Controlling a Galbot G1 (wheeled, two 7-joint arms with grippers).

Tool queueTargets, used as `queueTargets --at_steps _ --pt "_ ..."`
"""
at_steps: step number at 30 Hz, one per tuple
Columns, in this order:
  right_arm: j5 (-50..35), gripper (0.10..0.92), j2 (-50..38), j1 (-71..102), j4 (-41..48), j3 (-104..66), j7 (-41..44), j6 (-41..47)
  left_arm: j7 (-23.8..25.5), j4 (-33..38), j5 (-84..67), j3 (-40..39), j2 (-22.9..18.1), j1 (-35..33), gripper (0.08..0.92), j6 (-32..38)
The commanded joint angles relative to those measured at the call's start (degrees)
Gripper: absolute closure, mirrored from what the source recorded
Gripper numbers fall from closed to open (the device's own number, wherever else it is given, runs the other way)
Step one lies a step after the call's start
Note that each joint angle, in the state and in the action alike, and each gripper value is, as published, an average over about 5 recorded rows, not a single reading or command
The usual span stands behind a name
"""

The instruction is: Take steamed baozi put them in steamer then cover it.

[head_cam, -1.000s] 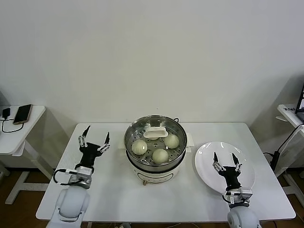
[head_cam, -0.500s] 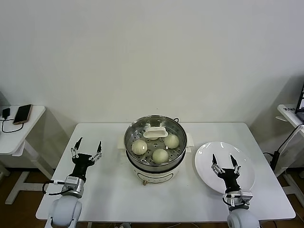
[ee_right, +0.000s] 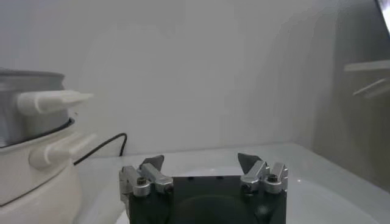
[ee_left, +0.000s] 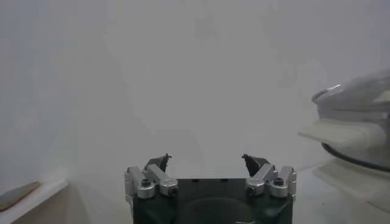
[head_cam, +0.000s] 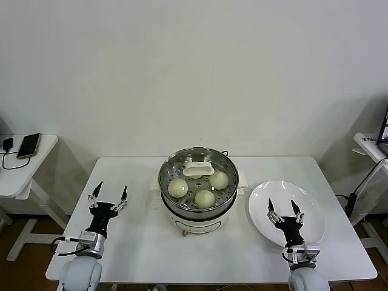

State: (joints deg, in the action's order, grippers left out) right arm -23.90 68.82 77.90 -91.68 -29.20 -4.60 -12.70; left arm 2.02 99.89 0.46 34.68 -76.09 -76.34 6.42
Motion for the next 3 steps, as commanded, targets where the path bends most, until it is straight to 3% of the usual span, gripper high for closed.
queueTargets --at_steps 1,3 --pt "0.06 0.203 0.05 0.53 -0.8 -0.16 0.08 0.27 0.2 -0.19 -0.66 0.16 -0.08 -0.73 0.177 0.63" --pt "0.1 0.203 0.06 0.64 -0.88 -0.2 0.08 0.15 0.2 -0.09 -0.63 0.1 -0.1 -0.81 0.177 0.64"
